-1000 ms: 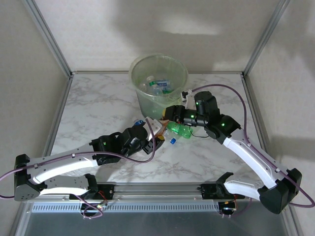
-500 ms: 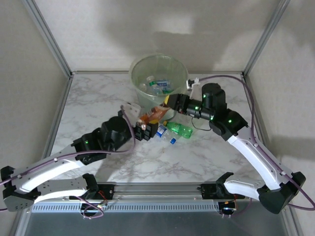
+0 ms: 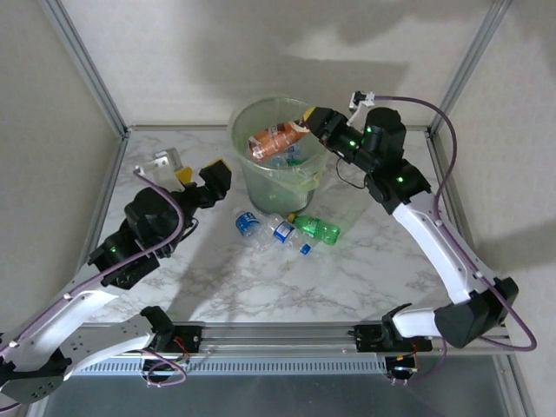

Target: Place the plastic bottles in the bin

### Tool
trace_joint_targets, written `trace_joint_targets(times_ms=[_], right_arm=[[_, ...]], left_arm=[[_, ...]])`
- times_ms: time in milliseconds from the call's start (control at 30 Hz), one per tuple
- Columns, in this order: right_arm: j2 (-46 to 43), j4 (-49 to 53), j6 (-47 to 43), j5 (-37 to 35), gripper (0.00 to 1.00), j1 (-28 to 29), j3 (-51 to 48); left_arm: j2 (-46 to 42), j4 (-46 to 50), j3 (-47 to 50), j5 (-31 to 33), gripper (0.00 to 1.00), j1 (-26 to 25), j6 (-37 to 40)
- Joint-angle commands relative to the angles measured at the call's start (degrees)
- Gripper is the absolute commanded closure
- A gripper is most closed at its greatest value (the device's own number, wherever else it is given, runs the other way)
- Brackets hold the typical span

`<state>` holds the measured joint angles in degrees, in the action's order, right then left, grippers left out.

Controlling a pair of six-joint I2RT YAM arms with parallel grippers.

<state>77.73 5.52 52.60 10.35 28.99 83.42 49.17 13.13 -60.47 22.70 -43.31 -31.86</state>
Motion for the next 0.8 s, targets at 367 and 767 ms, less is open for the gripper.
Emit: trace_joint_targets(times_ms=[367,767], right_arm=[[14.36,-11.66,7.23,-14.24,0.66,-0.59,5.49],[24.14,-8.4,7.12,-18.69,0.62,-0.69,12.91]], left_arm=[[-0.79,1.94,11.23,-13.99,0.09,14.78,-20.57],[0.23,-2.92,18.06,-21.53,0.13,18.6,-27.0]])
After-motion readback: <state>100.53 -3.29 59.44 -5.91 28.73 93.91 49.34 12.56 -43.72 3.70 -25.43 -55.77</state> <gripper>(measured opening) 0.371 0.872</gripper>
